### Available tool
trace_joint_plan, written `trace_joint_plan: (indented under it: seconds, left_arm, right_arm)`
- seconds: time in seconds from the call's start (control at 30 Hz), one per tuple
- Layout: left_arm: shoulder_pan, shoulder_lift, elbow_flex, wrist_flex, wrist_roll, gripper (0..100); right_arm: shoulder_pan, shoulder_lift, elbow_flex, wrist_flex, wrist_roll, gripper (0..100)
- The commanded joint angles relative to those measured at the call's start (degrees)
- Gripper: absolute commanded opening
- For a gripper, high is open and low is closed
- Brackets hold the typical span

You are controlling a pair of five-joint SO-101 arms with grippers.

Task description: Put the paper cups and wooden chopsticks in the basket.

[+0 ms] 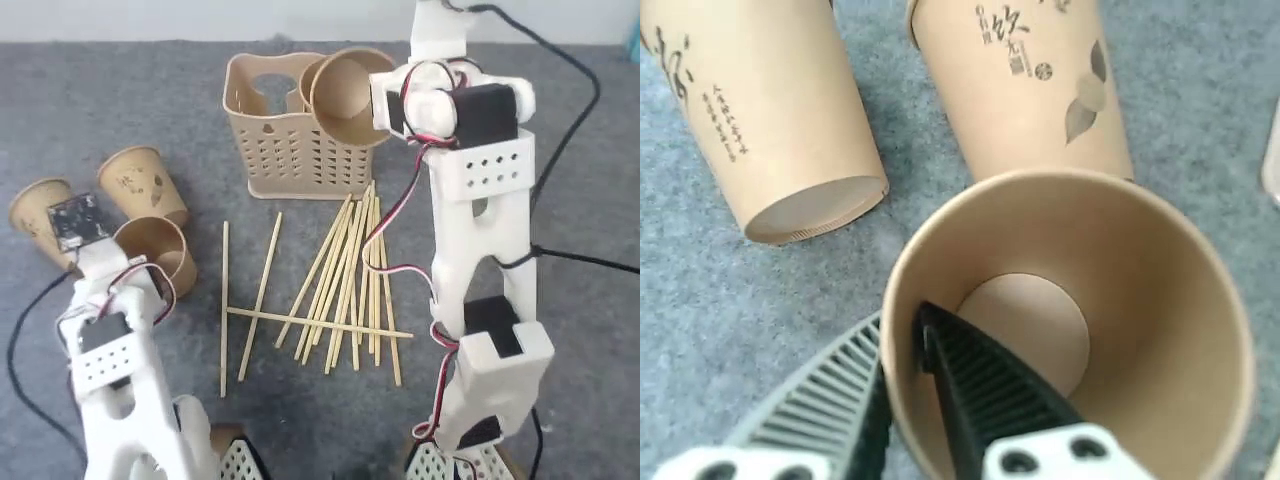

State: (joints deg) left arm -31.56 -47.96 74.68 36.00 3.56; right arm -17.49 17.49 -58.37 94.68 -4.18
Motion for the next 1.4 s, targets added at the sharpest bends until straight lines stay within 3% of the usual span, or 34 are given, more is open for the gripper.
trace_joint_plan:
  seconds: [0.0,0.57,0.9,1.3,1.37]
  left_arm:
    - [0.2,-6.8,2.1,-1.1,-1.1,1]
    - [0.4,-11.3,4.3,-1.0,-2.9,1]
    - [1.2,-11.4,4.3,-0.3,-3.1,1]
    - [1.2,-11.3,4.3,-0.4,-3.2,1]
    - [1.2,-11.3,4.3,-0.4,-3.2,1]
  right_arm:
    - [0.7,0.1,-2.6,-3.0,-0.3,0.7]
    - [-0.6,-0.3,-9.9,-7.2,-0.3,0.7]
    - [0.3,-0.3,1.9,-15.7,-0.3,0.7]
    - [2.3,8.0,2.5,-15.3,1.9,1.2]
    - [2.8,8.2,1.8,-14.5,1.8,4.8]
